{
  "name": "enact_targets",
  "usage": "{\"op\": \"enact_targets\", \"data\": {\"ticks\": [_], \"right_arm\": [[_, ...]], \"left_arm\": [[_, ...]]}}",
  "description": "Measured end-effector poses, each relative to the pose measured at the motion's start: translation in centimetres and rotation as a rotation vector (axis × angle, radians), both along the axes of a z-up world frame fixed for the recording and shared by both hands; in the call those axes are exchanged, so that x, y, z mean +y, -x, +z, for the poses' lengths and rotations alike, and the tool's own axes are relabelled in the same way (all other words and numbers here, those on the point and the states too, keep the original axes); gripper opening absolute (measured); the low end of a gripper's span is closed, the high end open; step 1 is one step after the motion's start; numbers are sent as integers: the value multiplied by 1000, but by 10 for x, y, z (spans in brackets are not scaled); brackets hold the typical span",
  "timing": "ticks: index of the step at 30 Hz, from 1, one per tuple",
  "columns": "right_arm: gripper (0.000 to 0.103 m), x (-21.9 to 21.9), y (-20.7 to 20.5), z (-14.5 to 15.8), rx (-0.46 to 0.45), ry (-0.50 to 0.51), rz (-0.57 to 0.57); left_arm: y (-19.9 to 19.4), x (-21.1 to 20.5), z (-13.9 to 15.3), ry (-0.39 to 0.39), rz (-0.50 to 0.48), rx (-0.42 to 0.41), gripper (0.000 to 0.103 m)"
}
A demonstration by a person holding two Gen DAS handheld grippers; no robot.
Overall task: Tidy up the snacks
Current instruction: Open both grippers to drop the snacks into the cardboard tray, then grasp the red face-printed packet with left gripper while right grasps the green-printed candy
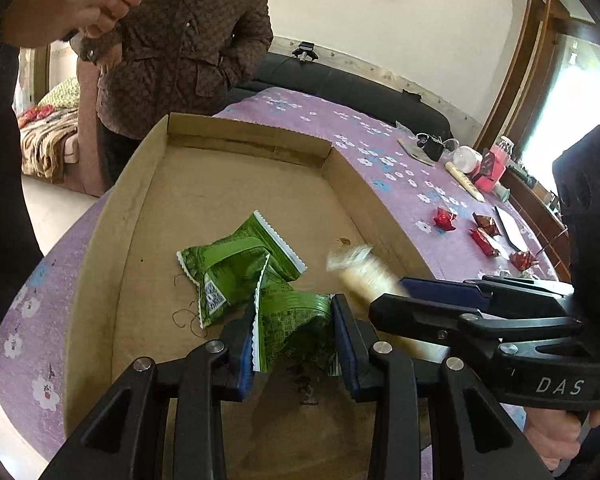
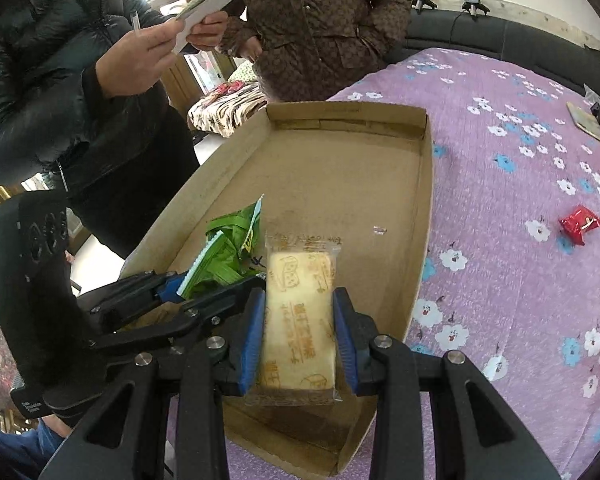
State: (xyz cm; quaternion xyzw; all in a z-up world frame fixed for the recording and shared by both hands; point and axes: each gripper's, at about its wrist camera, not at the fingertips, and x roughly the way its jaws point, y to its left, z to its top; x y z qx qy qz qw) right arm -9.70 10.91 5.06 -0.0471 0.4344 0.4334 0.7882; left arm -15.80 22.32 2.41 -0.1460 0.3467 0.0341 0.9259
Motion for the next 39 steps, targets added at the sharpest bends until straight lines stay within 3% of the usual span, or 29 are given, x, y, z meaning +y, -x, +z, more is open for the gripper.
{"op": "enact_targets", "data": {"ticks": [6,9,16,18,25,31,35,39], "right_arm": [[34,-7,-4,2,12,-20,-4],[34,-11,-3,6,9,-34,-1],[34,-34,-9,19,-1,-85,-25],[34,-47,-12,24,-6,-103,-47],[40,-107,-37,35,-62,-108,-187],[40,-187,-79,18,-62,-22,-371],[40,-216,-97,-3,-27,33,-395],[40,-224,-102,-16,-5,25,-380]], "left_arm": [[-4,-5,1,-13,-4,12,37],[-4,-7,2,-14,-5,13,50],[-1,-14,10,-26,-15,-4,54],[0,-17,15,-25,-18,-18,59],[-3,-36,33,-27,-58,-49,59],[-21,-70,47,-14,-154,-38,59],[-44,-98,54,0,-223,-11,59],[-74,-132,62,8,-284,24,63]]}}
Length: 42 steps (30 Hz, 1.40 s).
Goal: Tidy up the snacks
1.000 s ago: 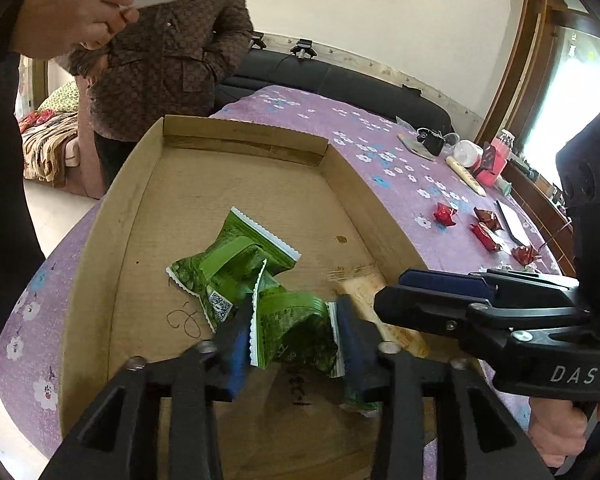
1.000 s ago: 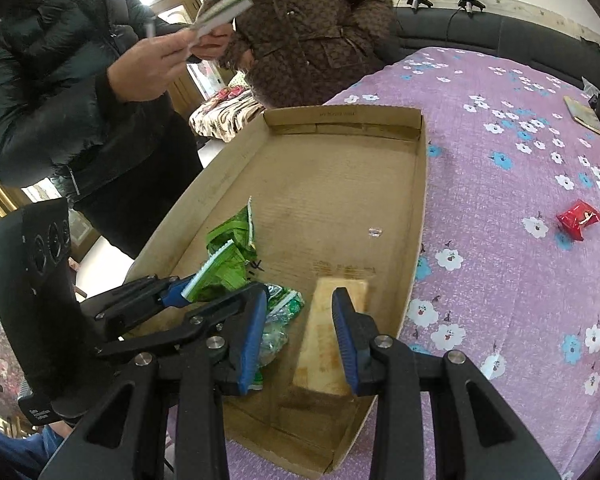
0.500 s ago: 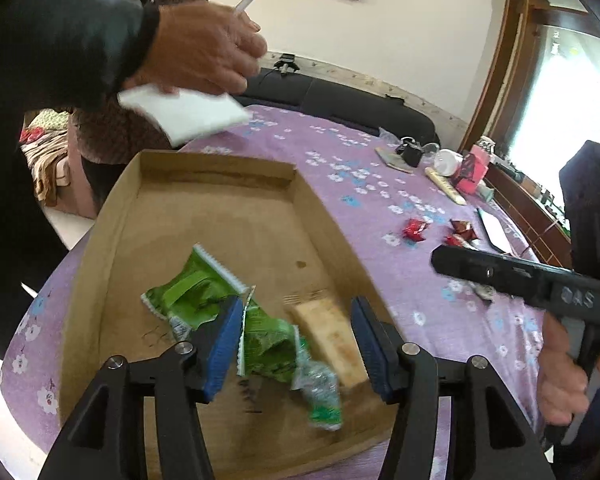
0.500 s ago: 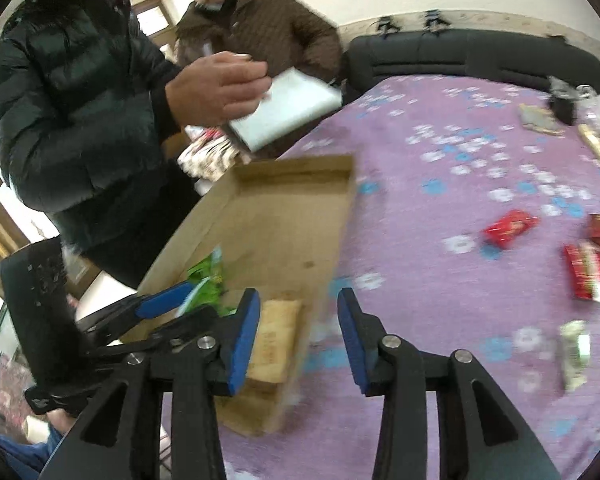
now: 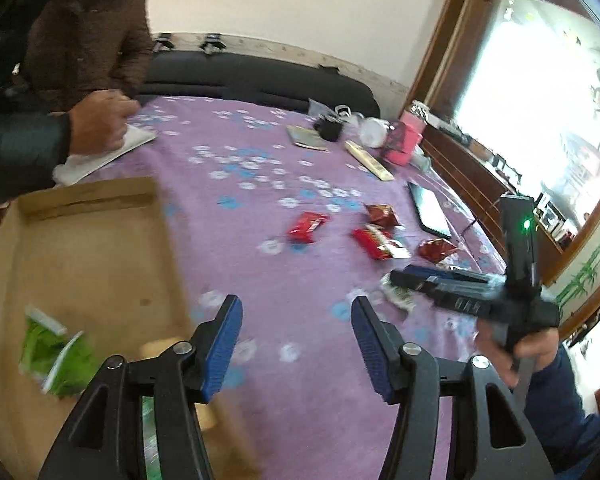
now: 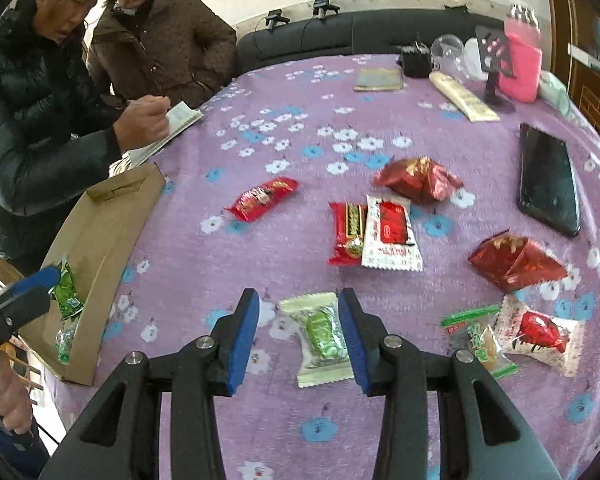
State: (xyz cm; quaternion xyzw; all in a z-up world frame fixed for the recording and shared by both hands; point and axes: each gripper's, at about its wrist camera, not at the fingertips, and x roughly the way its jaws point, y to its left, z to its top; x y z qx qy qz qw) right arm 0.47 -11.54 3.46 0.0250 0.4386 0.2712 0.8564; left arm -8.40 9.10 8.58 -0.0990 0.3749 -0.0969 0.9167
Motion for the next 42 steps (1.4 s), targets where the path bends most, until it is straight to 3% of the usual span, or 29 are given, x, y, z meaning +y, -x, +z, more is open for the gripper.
{"op": "enact_targets", "data": {"ticks": [7,11,13,18,22,25,30,39,42], "right_arm": [[40,3,-1,-13,6,72,-10],[27,-1,-3,-18,7,93,-38],[18,-2,-2,-18,3,105,-56],[18,-11,-4,-19,30,74,-78],[18,-11,-2,-18,33,72,-81],[18,-13,-4,-18,45,59,-84],[18,-14,-4,-18,53,48,-89],[18,-18,-4,-17,57,34,-103],[18,-19,-3,-15,48,33,-104]], "left_arm": [[-58,-47,2,-90,6,43,66],[-89,-66,-10,-202,83,50,66],[-110,-77,-20,-302,124,66,66],[-149,-95,-47,-429,136,98,67],[-167,-98,-62,-420,126,127,65],[-184,-103,-74,-439,127,151,48],[-187,-103,-76,-399,143,144,25],[-144,-97,-77,-266,111,177,18],[-127,-100,-78,-261,90,159,18]]}}
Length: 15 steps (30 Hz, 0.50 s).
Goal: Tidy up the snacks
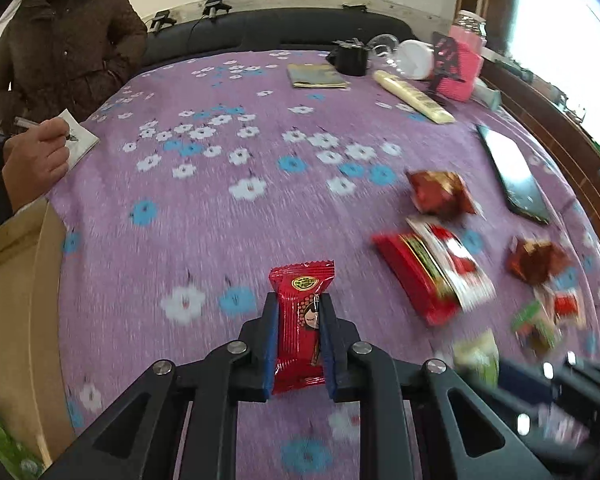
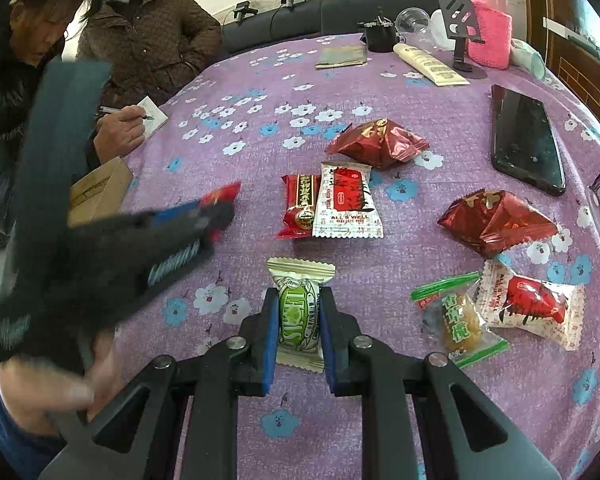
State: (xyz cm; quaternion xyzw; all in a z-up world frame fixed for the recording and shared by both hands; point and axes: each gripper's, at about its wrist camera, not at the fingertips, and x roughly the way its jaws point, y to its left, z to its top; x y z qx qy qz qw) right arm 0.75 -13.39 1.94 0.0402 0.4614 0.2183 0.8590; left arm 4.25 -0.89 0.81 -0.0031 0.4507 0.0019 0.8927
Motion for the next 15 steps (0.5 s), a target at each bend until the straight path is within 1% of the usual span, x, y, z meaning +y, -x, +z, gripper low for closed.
{"op": "enact_targets", "data": {"ticks": [3,7,12,15], "right_arm": [[18,0,0,0,-3,6,-2],[18,0,1,0,-10,11,-9],[18,0,-1,-3,2,14,-14],[18,0,-1,-3,-1,16,-14]], "left_arm": [[8,-3,0,9,-19,-18,18],[10,-4,0,11,-26,-47,18],[15,-2,9,9,-33,-116,18],[15,2,9,26,-31,-119,18]]}}
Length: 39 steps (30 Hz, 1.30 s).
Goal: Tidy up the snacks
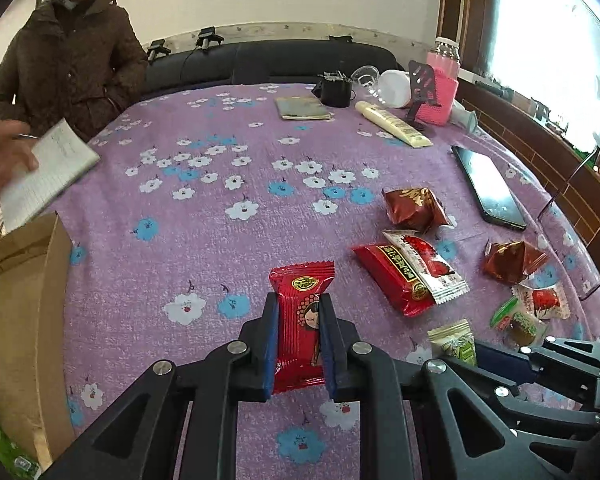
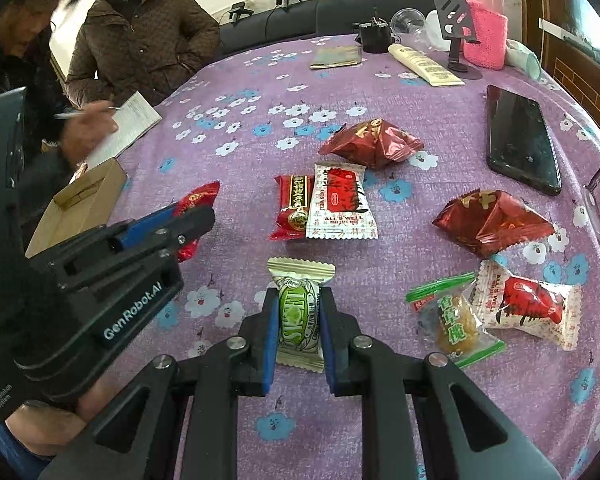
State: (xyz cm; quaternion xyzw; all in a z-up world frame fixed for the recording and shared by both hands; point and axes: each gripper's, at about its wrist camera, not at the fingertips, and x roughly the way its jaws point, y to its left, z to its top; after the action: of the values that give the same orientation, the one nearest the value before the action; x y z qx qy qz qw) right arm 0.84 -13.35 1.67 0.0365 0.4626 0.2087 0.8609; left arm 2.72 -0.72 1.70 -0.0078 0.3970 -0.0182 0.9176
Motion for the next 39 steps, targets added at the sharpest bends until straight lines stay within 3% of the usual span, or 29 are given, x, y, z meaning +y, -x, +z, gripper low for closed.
{"op": "enact_targets", "data": {"ticks": [39], "right_arm": [[17,-2,0,3,-16,-21,-24]], "left_arm": [[14,-8,16,-14,-33,-94,18]]}}
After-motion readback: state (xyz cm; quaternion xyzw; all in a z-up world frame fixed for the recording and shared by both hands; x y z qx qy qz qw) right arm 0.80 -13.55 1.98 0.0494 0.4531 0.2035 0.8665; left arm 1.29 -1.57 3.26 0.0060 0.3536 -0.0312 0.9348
